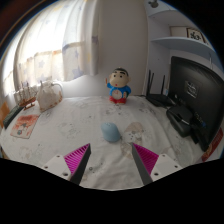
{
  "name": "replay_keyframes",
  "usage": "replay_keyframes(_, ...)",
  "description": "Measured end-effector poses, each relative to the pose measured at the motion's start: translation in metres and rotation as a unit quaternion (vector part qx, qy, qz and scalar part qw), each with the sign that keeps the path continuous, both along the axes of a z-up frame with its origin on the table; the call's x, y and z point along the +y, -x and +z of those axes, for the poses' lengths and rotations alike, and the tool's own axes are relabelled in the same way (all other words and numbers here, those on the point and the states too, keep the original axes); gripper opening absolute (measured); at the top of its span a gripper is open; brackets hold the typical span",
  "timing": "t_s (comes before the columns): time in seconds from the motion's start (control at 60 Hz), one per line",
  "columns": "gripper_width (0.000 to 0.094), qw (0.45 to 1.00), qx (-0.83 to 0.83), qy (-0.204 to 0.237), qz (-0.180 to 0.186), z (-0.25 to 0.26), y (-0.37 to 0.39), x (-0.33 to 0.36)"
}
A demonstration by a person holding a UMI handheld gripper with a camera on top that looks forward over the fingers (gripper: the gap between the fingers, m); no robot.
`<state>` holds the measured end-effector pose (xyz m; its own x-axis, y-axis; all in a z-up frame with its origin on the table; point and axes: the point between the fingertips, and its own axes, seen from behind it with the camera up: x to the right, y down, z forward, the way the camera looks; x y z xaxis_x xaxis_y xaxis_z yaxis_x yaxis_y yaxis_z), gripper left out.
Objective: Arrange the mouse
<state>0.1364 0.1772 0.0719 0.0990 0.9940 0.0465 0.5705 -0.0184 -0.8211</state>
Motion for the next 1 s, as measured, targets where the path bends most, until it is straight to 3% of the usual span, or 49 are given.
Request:
replay_keyframes(0.417, 0.0858, 1.000, -0.009, 0.013, 0.025, -0.068, 0.098, 0.023)
replay_keyframes(0.75, 0.0857, 0.999, -0.014, 0.028, 0.023, -0.079, 0.150, 0.032)
replay_keyframes(1.0, 0.0762, 0.999, -0.022, 0.027, 0.024, -0.088, 0.165, 0.029)
